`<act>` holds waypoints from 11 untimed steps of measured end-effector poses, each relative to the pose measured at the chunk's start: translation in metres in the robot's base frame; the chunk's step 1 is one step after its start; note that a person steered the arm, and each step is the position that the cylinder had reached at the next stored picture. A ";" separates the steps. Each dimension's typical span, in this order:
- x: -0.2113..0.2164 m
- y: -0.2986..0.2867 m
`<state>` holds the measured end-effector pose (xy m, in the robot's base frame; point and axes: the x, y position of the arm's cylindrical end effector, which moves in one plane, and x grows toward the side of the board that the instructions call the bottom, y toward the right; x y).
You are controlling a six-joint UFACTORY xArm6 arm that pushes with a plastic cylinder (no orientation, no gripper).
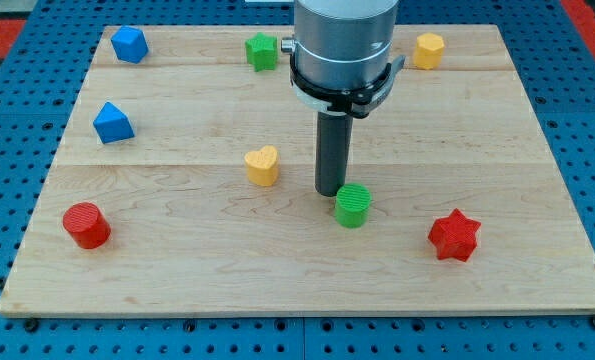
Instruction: Move the green circle downwards
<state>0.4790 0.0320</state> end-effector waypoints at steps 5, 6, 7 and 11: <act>-0.011 0.073; 0.026 0.039; 0.058 -0.019; -0.009 -0.102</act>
